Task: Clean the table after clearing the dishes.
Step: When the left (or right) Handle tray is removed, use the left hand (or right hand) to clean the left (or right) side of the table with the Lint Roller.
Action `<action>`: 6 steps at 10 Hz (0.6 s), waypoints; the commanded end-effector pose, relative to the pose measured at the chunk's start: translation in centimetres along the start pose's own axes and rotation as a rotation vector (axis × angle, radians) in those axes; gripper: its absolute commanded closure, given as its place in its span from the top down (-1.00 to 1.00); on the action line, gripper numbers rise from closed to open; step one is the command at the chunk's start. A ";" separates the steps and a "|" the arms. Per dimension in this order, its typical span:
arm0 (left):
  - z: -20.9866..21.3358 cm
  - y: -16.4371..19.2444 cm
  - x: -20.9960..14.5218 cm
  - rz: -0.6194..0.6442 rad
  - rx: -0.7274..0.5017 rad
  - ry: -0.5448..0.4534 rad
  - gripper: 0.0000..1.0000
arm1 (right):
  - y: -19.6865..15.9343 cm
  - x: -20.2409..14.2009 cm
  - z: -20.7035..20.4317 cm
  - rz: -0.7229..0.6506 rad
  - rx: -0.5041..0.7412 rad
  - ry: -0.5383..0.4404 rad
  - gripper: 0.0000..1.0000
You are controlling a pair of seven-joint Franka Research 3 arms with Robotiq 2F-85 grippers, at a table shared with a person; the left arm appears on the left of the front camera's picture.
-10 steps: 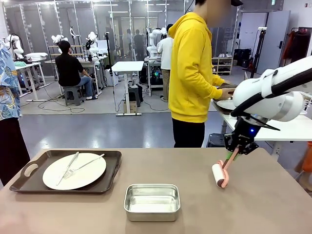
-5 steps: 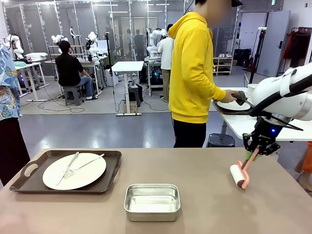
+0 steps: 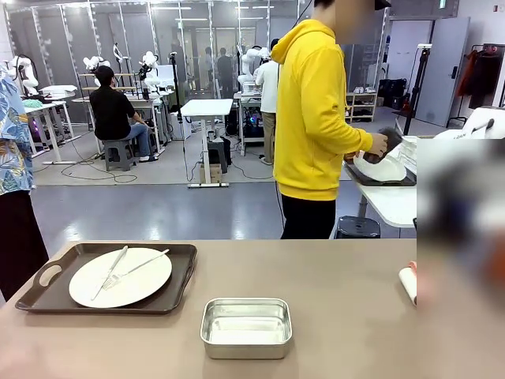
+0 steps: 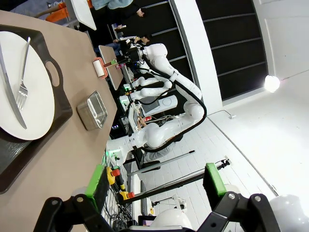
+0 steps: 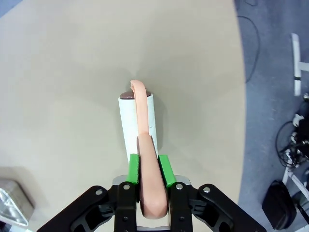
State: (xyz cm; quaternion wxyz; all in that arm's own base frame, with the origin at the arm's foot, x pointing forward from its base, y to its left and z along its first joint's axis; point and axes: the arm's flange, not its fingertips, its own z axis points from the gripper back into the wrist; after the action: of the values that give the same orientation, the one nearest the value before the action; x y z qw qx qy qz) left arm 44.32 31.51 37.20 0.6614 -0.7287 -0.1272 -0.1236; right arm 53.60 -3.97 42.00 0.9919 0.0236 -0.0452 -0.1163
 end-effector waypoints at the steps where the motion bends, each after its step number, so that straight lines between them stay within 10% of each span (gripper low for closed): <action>1: -0.2 -0.3 -0.3 -0.015 0.012 -0.010 1.00 | -0.8 -1.5 -4.5 -0.046 -0.177 0.072 -0.58; 6: -0.2 -0.3 -0.3 -0.015 0.012 -0.010 1.00 | -0.4 -2.1 -4.6 -0.094 -0.215 0.102 -0.58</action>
State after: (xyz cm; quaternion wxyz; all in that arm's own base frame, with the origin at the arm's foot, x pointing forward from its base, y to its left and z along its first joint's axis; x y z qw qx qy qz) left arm 44.32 31.51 37.20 0.6614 -0.7287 -0.1272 -0.1237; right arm 53.40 -3.89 42.10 0.9873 -0.0659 -0.0399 -0.1393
